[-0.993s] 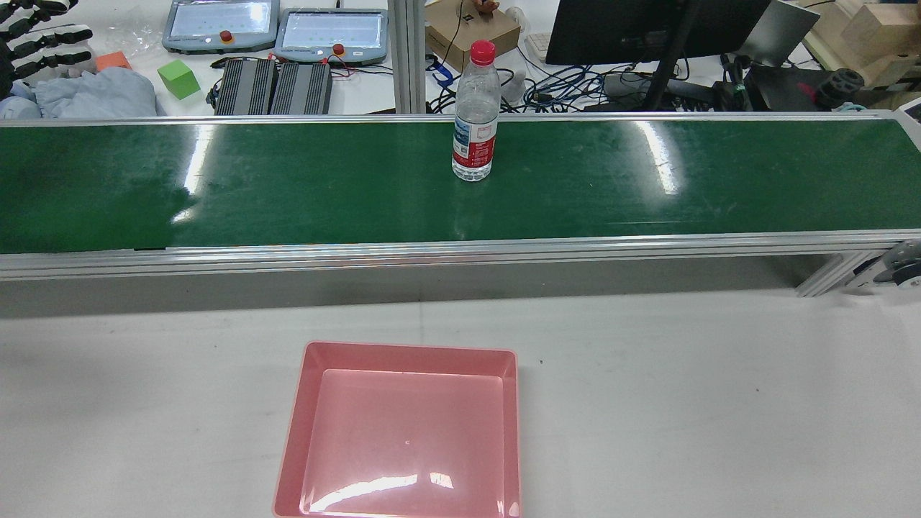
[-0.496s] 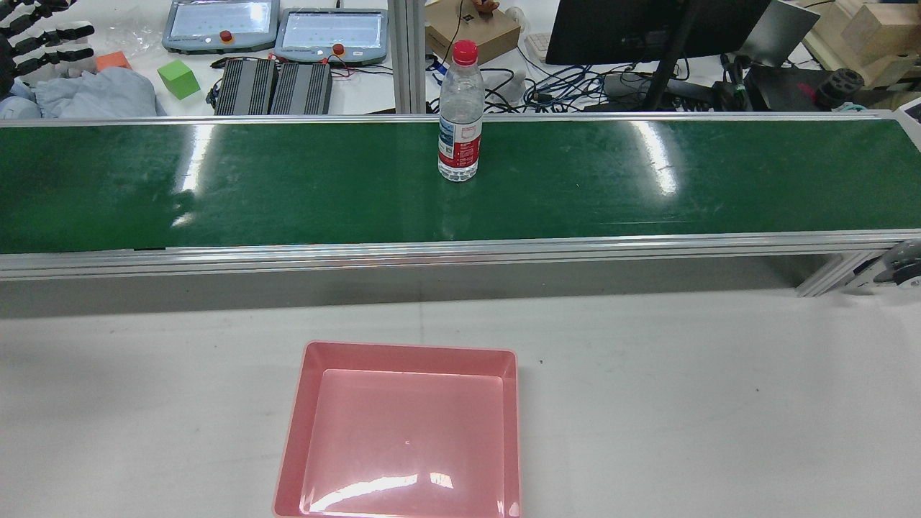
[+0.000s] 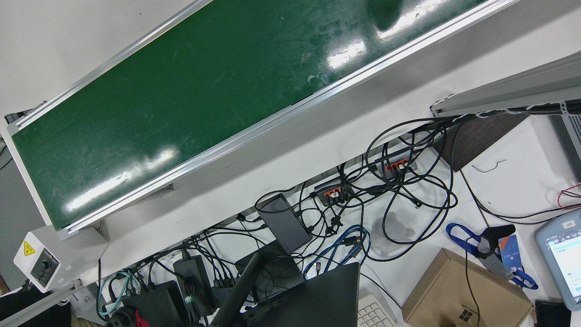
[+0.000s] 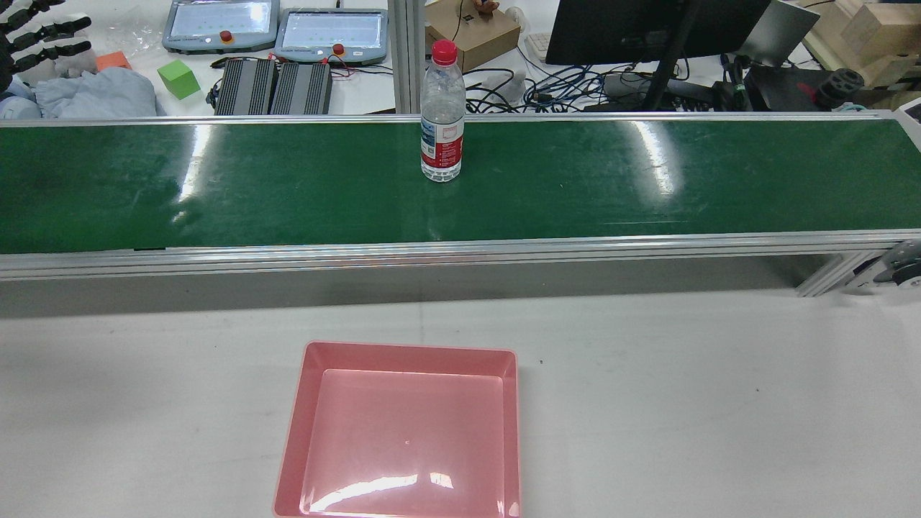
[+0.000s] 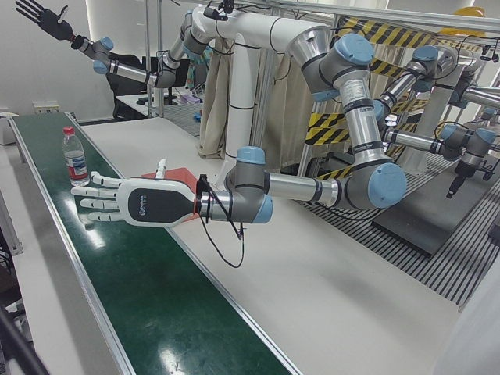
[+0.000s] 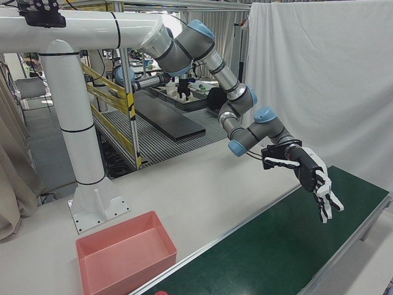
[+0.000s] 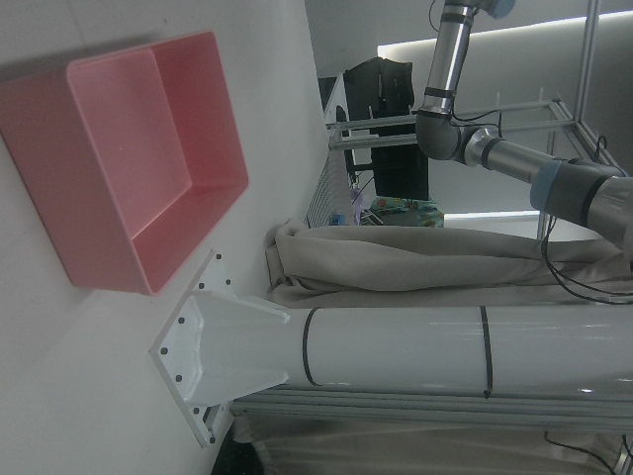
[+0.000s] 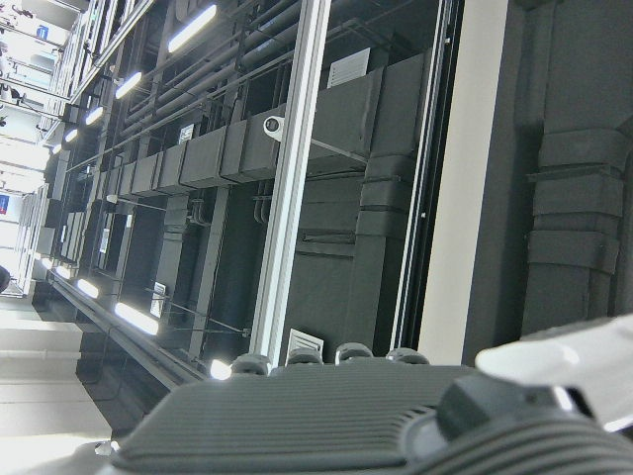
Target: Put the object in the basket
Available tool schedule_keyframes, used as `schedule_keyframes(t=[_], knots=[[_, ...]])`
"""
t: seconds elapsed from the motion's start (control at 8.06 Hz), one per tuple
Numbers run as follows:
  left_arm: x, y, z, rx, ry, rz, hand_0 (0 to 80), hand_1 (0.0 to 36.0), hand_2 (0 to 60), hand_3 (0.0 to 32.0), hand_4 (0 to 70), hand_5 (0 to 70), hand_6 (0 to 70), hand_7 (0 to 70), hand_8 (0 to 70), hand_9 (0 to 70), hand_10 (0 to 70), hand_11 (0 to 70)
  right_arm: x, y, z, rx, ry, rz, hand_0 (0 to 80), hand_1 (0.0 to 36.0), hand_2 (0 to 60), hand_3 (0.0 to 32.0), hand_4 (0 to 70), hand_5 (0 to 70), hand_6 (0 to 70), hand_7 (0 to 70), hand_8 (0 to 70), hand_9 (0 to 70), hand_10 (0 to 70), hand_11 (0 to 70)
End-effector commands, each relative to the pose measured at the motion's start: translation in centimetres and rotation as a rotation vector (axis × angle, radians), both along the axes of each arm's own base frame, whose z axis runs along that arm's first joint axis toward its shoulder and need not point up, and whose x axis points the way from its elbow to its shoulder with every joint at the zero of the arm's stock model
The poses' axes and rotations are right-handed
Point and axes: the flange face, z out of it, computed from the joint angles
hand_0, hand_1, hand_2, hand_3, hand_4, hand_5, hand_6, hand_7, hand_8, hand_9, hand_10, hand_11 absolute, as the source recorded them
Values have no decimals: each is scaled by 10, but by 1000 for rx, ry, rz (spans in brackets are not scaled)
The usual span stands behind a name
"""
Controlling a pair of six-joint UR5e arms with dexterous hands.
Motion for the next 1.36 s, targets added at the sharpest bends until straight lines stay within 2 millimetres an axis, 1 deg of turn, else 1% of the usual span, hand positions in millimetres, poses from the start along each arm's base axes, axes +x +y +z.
schedule_keyframes(t=[0.0,0.12,0.25,0.37,0.5,0.62,0.74,0.99,1.12,1.24], knots=[[59,12,-7,-23,40,50,489,23,0,108,12,353,35,41,105,106,95,146,0,0,1,-1,-1,0,0,0,0,0,0,0,0,0,0,0,0,0],[88,15,-9,-41,92,43,490,26,0,108,13,358,37,43,109,114,95,147,0,0,1,-1,-1,0,0,0,0,0,0,0,0,0,0,0,0,0],[96,12,-19,-44,100,27,489,30,0,108,24,357,41,45,115,119,98,150,0,0,1,-1,-1,0,0,0,0,0,0,0,0,0,0,0,0,0],[107,6,-30,-53,91,36,499,39,0,96,63,367,53,54,131,127,99,151,0,0,1,-1,-1,0,0,0,0,0,0,0,0,0,0,0,0,0],[111,-2,-43,-50,82,31,498,39,0,90,67,370,56,58,133,131,102,156,0,0,1,-1,-1,0,0,0,0,0,0,0,0,0,0,0,0,0],[112,-10,-62,-31,64,2,504,45,0,82,76,377,61,62,140,140,102,157,0,0,0,0,0,0,0,0,0,0,0,0,0,0,0,0,0,0],[114,-15,-71,-15,43,-24,503,43,0,86,75,377,57,63,134,130,97,149,0,-1,0,0,0,0,0,0,0,0,0,0,0,0,0,0,0,0],[127,-39,-68,-10,23,-33,509,60,0,84,77,378,60,65,134,134,90,141,0,-1,0,0,0,0,0,0,0,0,0,0,0,0,0,0,0,0],[134,-47,-65,-14,22,-32,523,116,0,88,60,378,60,68,134,135,88,143,0,0,0,-1,-1,0,0,0,0,0,0,0,0,0,0,0,0,0],[141,-58,-63,-22,16,-32,537,203,184,82,60,394,69,73,142,146,93,154,0,-1,-1,2,1,0,0,0,0,0,0,0,0,0,0,0,0,0]])
